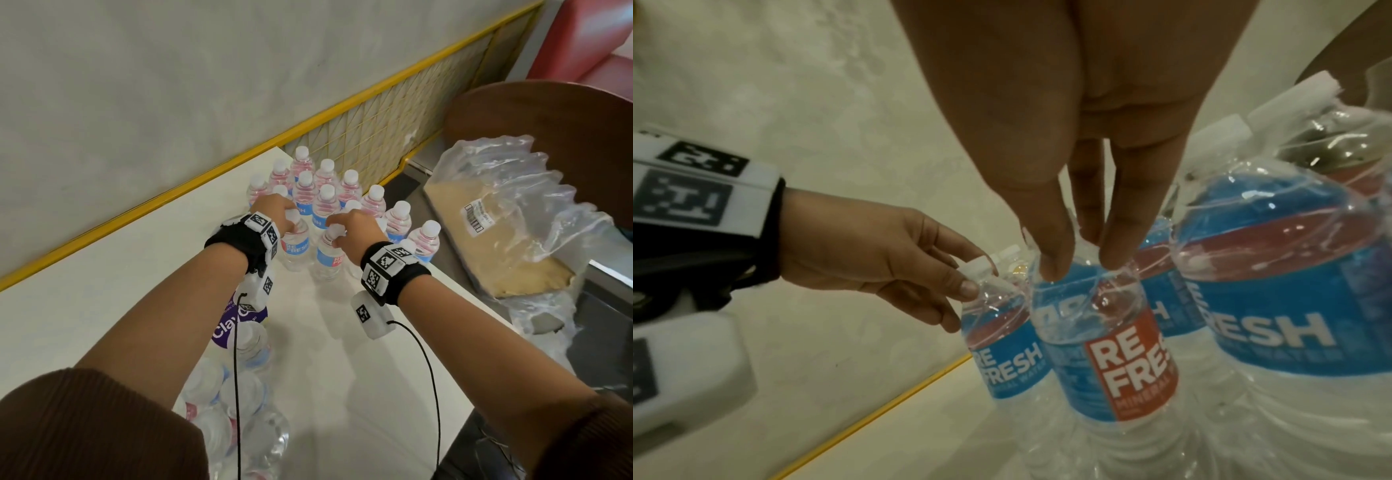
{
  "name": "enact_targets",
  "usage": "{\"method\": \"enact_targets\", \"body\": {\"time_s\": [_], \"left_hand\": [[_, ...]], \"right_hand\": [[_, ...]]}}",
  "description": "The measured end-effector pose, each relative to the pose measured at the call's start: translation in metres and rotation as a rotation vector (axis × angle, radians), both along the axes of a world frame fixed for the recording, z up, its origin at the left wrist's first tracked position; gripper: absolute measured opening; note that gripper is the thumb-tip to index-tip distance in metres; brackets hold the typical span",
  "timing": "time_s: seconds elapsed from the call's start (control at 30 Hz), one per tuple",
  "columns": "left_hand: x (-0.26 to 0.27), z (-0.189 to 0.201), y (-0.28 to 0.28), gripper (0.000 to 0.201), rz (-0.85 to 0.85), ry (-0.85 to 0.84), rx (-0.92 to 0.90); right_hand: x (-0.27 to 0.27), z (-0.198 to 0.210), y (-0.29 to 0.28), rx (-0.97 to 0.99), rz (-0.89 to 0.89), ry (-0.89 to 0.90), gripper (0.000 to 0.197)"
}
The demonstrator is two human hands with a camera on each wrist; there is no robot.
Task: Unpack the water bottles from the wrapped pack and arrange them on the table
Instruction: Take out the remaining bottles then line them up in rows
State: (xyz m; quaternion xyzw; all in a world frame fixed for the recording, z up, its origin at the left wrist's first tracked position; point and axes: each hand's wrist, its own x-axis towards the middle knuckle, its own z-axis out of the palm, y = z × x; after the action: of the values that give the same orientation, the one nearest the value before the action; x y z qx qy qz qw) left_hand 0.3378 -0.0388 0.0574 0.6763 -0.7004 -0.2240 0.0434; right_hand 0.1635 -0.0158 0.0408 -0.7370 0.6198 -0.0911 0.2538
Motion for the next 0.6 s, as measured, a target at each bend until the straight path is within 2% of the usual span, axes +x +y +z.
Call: {"method": "enact_targets", "body": {"time_s": [0.17, 0.3, 0.47, 0.6], "left_hand": [[-0.002, -0.006, -0.005, 0.038, -0.006, 0.031, 0.019], [-0.004, -0.008, -0.008, 0.044, 0.023, 0.076, 0.007], [-0.004, -0.010, -0.008, 0.041, 0.038, 0.056, 0.006], [-0.001, -0.012, -0.007, 0.043, 0.077, 0.070, 0.038]], "right_hand": [[0.002, 0.002, -0.003, -0.057, 0.031, 0.059, 0.042], [0.004, 0.007, -0.002, -0.022, 0.044, 0.071, 0.045], [0.005, 0.010, -0.001, -0.023, -0.085, 0.017, 0.047], [0.006, 0.014, -0.005, 0.007, -0.043, 0.041, 0.040]]}}
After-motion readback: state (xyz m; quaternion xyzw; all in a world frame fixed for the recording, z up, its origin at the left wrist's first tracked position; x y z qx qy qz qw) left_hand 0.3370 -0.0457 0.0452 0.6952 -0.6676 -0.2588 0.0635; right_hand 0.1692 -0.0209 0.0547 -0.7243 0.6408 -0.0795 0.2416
